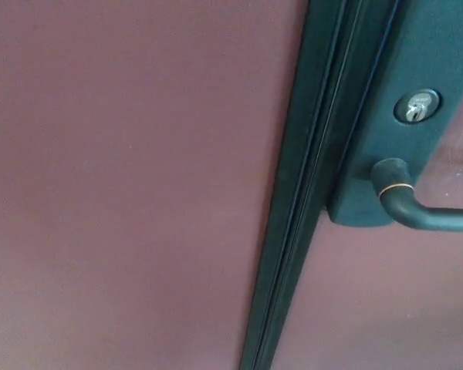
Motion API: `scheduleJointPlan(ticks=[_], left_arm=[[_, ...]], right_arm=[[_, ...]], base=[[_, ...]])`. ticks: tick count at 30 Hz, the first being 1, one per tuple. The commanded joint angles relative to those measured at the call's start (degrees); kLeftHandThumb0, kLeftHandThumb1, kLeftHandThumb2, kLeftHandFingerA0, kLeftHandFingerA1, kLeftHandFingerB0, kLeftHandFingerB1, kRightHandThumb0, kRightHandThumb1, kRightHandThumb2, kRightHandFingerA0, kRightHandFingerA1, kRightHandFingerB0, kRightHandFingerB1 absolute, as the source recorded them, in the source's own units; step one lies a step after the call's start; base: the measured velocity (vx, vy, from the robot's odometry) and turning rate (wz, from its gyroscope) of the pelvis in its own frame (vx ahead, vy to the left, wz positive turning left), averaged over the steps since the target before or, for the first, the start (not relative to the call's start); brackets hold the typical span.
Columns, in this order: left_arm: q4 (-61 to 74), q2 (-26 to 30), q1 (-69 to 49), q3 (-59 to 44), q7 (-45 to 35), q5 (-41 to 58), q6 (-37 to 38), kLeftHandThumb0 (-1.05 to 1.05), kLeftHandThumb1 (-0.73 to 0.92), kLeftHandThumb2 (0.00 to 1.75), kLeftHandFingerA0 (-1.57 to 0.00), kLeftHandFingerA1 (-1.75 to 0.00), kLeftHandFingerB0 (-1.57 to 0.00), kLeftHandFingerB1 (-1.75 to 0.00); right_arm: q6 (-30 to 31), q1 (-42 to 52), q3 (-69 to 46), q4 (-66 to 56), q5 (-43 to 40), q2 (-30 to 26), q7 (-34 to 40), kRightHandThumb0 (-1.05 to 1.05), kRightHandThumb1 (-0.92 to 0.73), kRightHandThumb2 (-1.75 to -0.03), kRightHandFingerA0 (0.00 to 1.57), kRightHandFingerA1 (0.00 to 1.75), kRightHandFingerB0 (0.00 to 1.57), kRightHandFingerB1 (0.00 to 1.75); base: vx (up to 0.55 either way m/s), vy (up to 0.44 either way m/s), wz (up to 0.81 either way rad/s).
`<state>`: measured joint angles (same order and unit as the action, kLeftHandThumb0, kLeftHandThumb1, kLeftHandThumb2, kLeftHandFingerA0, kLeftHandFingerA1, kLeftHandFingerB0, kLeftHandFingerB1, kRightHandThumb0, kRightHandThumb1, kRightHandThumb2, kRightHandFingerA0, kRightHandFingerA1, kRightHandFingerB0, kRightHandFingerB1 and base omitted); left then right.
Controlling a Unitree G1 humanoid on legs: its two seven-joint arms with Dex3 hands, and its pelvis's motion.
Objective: The robot walks towards the door handle and put its right hand on it and twist the handle
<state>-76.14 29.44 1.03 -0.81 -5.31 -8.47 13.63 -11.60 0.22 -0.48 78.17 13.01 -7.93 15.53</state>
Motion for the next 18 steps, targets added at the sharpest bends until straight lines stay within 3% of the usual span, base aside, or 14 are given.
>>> scheduleJointPlan(ticks=[1,18], left_arm=[[0.0,-0.2,0.2,-0.1,-0.5,-0.5,0.1,-0.27,0.58,0.57,-0.72,-0.49,-0.55,-0.41],[0.0,0.1,0.0,0.4,-0.3,-1.1,0.6,-0.26,0.58,0.57,-0.70,-0.48,-0.55,-0.41]], right_arm=[[0.2,0.1,-0.3,-0.3,-0.1,0.0,-0.3,-0.31,-0.61,-0.59,0.69,0.50,0.57,0.42],[0.0,0.1,0.6,-0.8,0.3,0.5,0.5,-0.31,-0.63,-0.59,0.69,0.51,0.58,0.43]], base=[[0.00,0.000,0.00],[0.00,-0.016,0.00]])
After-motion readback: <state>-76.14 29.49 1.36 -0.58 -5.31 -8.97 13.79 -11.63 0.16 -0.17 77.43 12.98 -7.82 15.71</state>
